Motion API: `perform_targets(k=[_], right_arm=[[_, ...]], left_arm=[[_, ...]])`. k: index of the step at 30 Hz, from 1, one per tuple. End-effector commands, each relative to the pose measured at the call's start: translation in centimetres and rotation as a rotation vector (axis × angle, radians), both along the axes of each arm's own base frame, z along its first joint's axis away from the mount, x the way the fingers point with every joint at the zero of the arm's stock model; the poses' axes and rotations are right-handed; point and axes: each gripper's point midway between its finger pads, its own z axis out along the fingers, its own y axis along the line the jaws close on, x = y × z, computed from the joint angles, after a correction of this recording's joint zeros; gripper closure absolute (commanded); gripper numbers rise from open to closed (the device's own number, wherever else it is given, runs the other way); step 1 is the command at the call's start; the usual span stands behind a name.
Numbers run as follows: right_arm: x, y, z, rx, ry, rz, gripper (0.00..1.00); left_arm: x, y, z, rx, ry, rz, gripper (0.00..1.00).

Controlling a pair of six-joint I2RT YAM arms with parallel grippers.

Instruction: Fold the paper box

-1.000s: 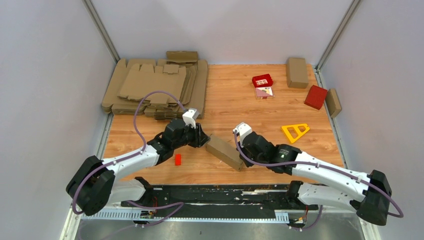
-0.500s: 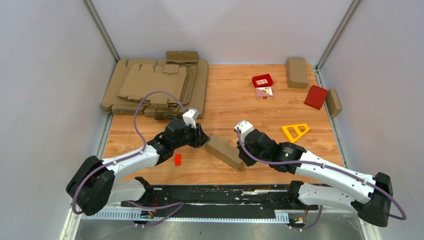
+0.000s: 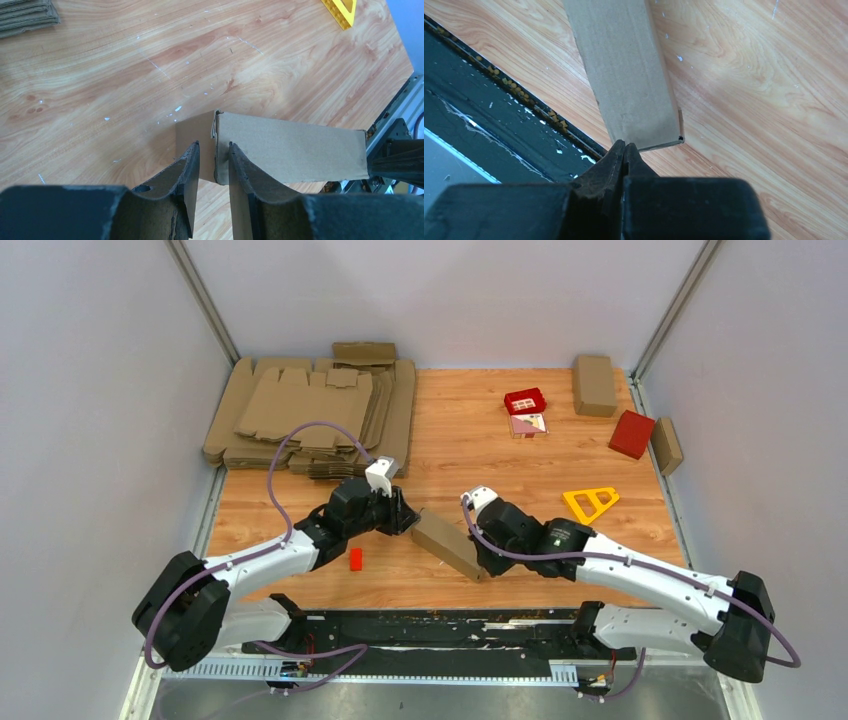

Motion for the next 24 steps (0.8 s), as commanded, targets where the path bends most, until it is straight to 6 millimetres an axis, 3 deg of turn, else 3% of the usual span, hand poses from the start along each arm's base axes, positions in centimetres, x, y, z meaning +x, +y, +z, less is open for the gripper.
perform_targets(k=[1, 3, 7, 10, 11, 13, 17, 18, 24], right_arm=[[0.4, 0.7, 3.1, 0.060, -0.031, -0.003, 1.00], [0.1, 0.6, 2.3, 0.057, -0.018, 0.002, 1.00], [0.0, -0.1, -1.2, -0.029, 0.024, -0.014, 1.00], [0.2, -0.2, -1.6, -0.063, 0.032, -0.016, 0.96], [0.4, 0.1, -1.0, -0.059, 0.023, -0.010, 0.89], [1.0, 0.6, 0.8, -0.034, -0.016, 0.001, 0.53], [2.3, 2.3, 4.6, 0.042, -0.117, 0.066, 0.08], [2.5, 2.6, 4.9, 0.041, -0.136, 0.096, 0.01], [5.5, 3.6, 3.8, -0.119, -0.233, 0.193, 0.00]], left_arm=[[-0.5, 0.8, -1.7, 0.065, 0.025, -0.008, 0.66], [-0.5, 0.8, -1.7, 0.066, 0.024, -0.011, 0.66], [-0.6, 0.7, -1.7, 0.064, 0.024, -0.019, 0.66], [-0.6, 0.6, -1.7, 0.059, 0.024, -0.026, 0.66], [-0.7, 0.5, -1.7, 0.058, 0.025, -0.032, 0.65], [-0.7, 0.3, -1.6, 0.053, 0.026, -0.038, 0.65], [-1.0, 0.0, -1.0, 0.036, 0.024, -0.061, 0.61], [-1.0, 0.0, -0.6, 0.032, 0.019, -0.066, 0.59], [-0.6, 0.7, 1.9, 0.045, -0.039, -0.039, 0.46]])
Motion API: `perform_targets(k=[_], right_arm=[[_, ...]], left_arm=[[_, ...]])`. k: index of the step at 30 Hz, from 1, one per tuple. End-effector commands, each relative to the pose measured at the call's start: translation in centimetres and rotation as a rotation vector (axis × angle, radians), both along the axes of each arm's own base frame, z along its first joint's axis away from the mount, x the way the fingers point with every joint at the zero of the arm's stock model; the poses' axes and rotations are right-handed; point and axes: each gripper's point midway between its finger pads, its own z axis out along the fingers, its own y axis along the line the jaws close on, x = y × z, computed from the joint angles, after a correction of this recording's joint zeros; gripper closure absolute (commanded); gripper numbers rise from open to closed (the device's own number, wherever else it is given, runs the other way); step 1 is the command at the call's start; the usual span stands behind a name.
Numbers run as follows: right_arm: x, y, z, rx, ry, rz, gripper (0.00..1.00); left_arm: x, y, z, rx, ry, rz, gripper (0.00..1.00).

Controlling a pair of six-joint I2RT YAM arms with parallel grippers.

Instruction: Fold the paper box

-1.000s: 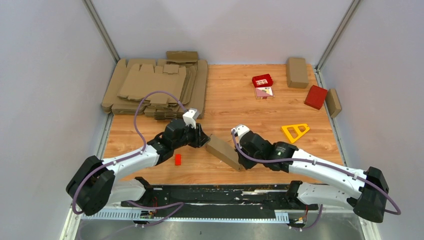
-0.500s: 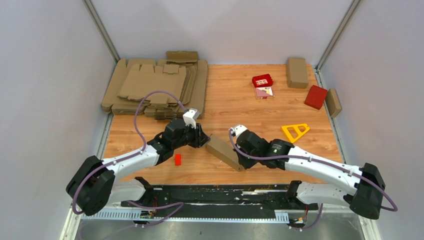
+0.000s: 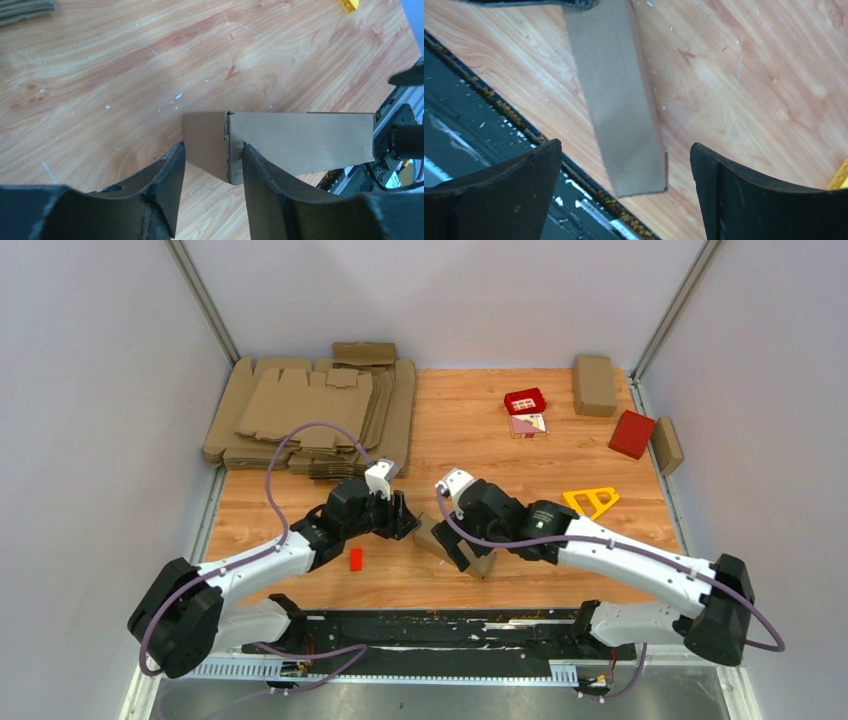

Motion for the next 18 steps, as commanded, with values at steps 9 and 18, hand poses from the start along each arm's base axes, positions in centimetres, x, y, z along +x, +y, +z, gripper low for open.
perform_targets(k=[9, 18], right_arm=[[3.6, 2.7, -6.1, -0.300, 0.000, 0.149, 0.03], [7.0, 2.0, -3.6, -0.324, -0.135, 0.038, 0.55]], left_arm=[[0.6, 2.8, 2.5, 0.042, -0.098, 0.064, 0.39], [1.2, 6.2, 2.3, 0.101, -0.188, 0.183, 0.39]])
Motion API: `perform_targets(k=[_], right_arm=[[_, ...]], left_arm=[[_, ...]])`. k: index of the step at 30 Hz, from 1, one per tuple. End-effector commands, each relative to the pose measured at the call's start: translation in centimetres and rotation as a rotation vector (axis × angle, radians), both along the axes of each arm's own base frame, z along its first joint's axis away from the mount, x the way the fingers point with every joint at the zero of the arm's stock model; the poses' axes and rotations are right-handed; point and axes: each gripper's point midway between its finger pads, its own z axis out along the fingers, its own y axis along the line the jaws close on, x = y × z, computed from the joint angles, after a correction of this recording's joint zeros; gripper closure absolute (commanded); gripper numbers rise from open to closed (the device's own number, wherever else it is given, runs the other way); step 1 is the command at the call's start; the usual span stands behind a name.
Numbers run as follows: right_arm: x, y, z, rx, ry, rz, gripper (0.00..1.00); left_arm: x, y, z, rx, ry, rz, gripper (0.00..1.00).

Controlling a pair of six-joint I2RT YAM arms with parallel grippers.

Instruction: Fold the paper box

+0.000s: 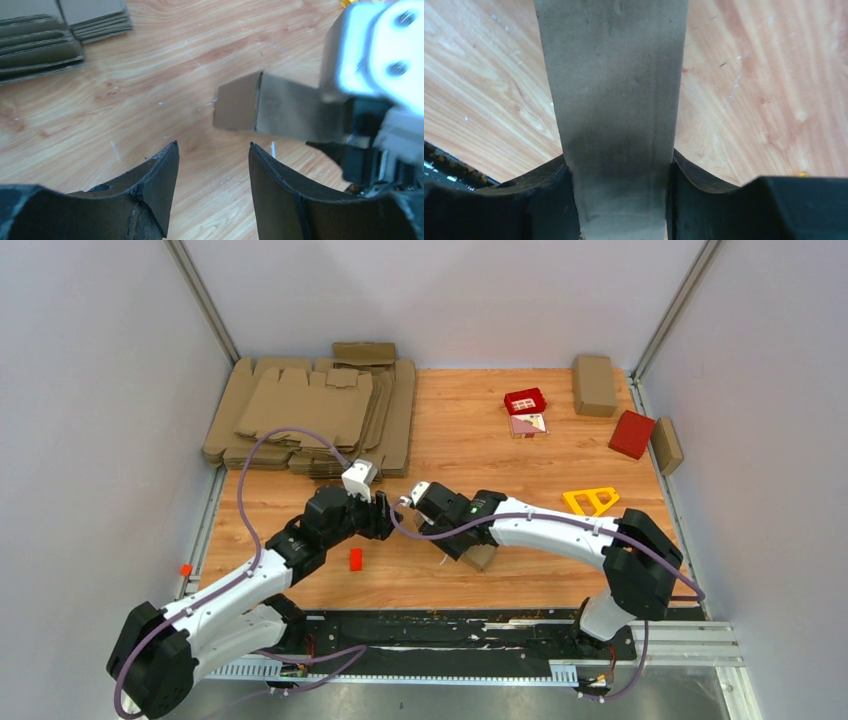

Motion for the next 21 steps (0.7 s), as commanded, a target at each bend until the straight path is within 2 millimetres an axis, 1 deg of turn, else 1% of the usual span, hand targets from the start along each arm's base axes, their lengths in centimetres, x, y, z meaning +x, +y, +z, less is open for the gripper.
perform_targets(k=[1, 2, 3, 4, 5, 6, 10, 11, 12, 13, 15, 16, 18, 19, 21], right_arm=[[4.6, 0.2, 5.0, 0.046, -0.198, -0.087, 0.59], [5.8, -0.4, 5.5, 0.030, -0.236, -0.127, 0.61], [7.2, -1.3, 6.1, 0.007, -0.280, -0.173, 0.61], [8.6, -2.4, 6.6, -0.028, -0.337, -0.218, 0.60], [10.2, -3.5, 7.2, -0.061, -0.394, -0.268, 0.62], [11.8, -4.7, 7.5, -0.110, -0.438, -0.322, 0.64], [18.2, -10.1, 10.3, -0.283, -0.593, -0.550, 0.65], [19.9, -11.8, 11.6, -0.348, -0.660, -0.611, 0.63], [21.6, -13.0, 12.4, -0.396, -0.707, -0.649, 0.61], [23.5, -14.2, 13.6, -0.435, -0.754, -0.683, 0.60], [27.2, -16.7, 15.2, -0.530, -0.823, -0.723, 0.59], [29.2, -18.4, 15.1, -0.583, -0.838, -0.754, 0.59], [32.3, -20.8, 15.9, -0.663, -0.878, -0.807, 0.59], [33.8, -21.8, 16.7, -0.674, -0.932, -0.858, 0.59], [36.1, -23.7, 17.5, -0.742, -0.987, -0.899, 0.61]], left_arm=[[1.1, 2.7, -0.5, 0.073, -0.068, 0.116, 0.39], [1.2, 3.2, -0.4, 0.081, -0.076, 0.140, 0.39], [1.2, 3.5, -0.3, 0.079, -0.085, 0.153, 0.39], [1.2, 3.7, -0.2, 0.067, -0.100, 0.166, 0.38], [1.3, 3.9, 0.0, 0.053, -0.112, 0.182, 0.38], [1.3, 4.0, 0.1, 0.043, -0.120, 0.193, 0.38], [1.2, 4.4, 0.4, 0.030, -0.136, 0.207, 0.37], [1.1, 4.3, 0.3, 0.031, -0.134, 0.203, 0.38], [1.1, 4.3, 0.2, 0.029, -0.135, 0.199, 0.38], [1.1, 4.2, 0.1, 0.027, -0.135, 0.195, 0.37], [1.2, 4.0, -0.4, 0.027, -0.131, 0.191, 0.38], [1.3, 3.9, -0.6, 0.032, -0.126, 0.189, 0.38], [1.4, 3.6, -1.2, 0.038, -0.110, 0.180, 0.39], [1.4, 3.5, -1.4, 0.034, -0.104, 0.177, 0.39], [1.4, 3.0, -1.7, 0.022, -0.089, 0.161, 0.39]])
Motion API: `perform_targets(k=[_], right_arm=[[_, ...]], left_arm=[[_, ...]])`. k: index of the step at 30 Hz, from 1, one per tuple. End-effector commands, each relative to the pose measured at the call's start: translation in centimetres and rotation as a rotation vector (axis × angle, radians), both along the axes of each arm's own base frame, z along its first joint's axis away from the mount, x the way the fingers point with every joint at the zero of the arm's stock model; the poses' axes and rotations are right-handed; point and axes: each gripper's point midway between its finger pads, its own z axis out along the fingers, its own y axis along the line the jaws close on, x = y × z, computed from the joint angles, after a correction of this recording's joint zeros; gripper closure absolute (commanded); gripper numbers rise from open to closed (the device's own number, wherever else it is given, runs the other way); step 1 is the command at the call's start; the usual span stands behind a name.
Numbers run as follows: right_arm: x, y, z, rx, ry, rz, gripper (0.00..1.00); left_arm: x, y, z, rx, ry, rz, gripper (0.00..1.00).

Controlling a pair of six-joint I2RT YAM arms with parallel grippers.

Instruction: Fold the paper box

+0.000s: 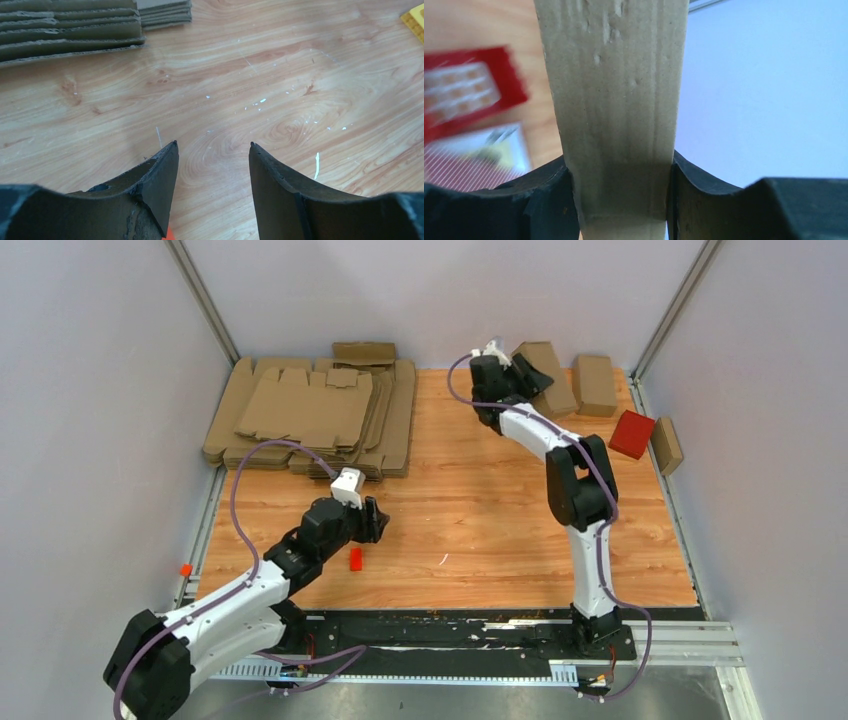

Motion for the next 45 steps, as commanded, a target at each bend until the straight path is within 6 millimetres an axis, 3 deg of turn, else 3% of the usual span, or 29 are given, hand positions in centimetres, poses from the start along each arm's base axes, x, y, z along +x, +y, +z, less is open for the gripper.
perform_targets(k=[1, 6, 9, 15, 21, 22, 23, 26, 30, 37, 42, 45], right_arm=[[4.4, -5.4, 6.2, -0.200, -0.210, -0.198, 0.61], [9.0, -9.5, 5.7, -0.312, -0.247, -0.255, 0.60], [11.4, -11.4, 3.0, -0.333, -0.233, -0.228, 0.60], [13.7, -16.1, 0.0, -0.210, -0.266, -0.219, 0.57], [14.4, -17.3, -2.6, -0.158, -0.250, -0.202, 0.51], [14.4, -17.3, -2.9, -0.152, -0.238, -0.199, 0.41], [14.5, -17.2, -3.4, -0.144, -0.215, -0.189, 0.26], [14.2, -17.0, -4.2, -0.111, -0.159, -0.181, 0.14], [13.9, -14.8, -5.4, 0.065, -0.106, -0.087, 0.00], [14.3, -7.6, -3.7, 0.511, -0.129, 0.181, 0.00], [13.7, -6.7, -3.6, 0.574, -0.111, 0.170, 0.00], [12.8, -6.3, -2.4, 0.601, -0.124, 0.184, 0.00]], left_arm=[[0.5, -1.2, 0.4, -0.047, -0.015, -0.025, 0.39], [0.5, -1.7, 0.1, -0.049, 0.007, -0.044, 0.40], [0.6, -1.5, 0.4, -0.048, -0.018, -0.039, 0.40], [0.6, -0.4, 1.1, -0.053, -0.074, 0.001, 0.40], [0.7, 0.1, 1.4, -0.060, -0.100, 0.023, 0.40], [0.7, 0.1, 1.3, -0.057, -0.096, 0.024, 0.40], [0.7, 0.2, 1.2, -0.055, -0.093, 0.024, 0.40], [0.6, 0.0, 1.2, -0.053, -0.086, 0.017, 0.40], [0.5, 0.0, 1.3, -0.050, -0.088, 0.009, 0.40], [0.4, 0.2, 1.4, -0.041, -0.097, 0.007, 0.40], [0.4, 0.4, 1.3, -0.030, -0.096, 0.013, 0.40], [0.5, 0.3, 1.3, -0.028, -0.095, 0.012, 0.40]])
